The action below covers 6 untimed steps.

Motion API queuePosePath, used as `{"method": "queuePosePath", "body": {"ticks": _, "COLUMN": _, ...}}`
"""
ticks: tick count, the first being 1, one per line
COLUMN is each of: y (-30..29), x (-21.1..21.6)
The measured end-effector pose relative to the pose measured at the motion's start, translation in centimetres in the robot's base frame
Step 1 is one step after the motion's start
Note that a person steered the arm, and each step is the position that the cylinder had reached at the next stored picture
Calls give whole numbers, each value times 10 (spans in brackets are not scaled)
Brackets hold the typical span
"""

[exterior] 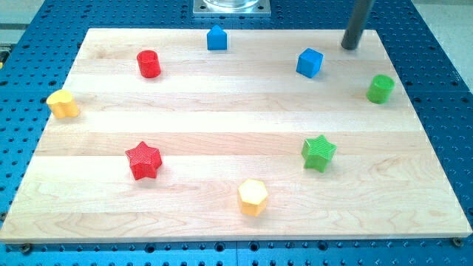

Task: Move the green circle right center of the board

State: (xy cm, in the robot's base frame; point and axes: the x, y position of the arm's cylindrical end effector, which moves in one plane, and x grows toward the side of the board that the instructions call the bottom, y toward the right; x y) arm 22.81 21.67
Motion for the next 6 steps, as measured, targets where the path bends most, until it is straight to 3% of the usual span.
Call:
{"method": "queuePosePath", "body": {"ticks": 1, "y": 9, "x": 17}}
{"method": "queuePosePath", "body": {"ticks": 2, "y": 26, "x": 75}}
{"method": "queuePosePath", "body": {"ticks": 3, "y": -35, "x": 110}}
{"method": "queuePosePath", "body": {"ticks": 4, "y": -1, "x": 130}}
{"method": "queuePosePath", "body": {"ticks": 6, "y": 4, "x": 132}}
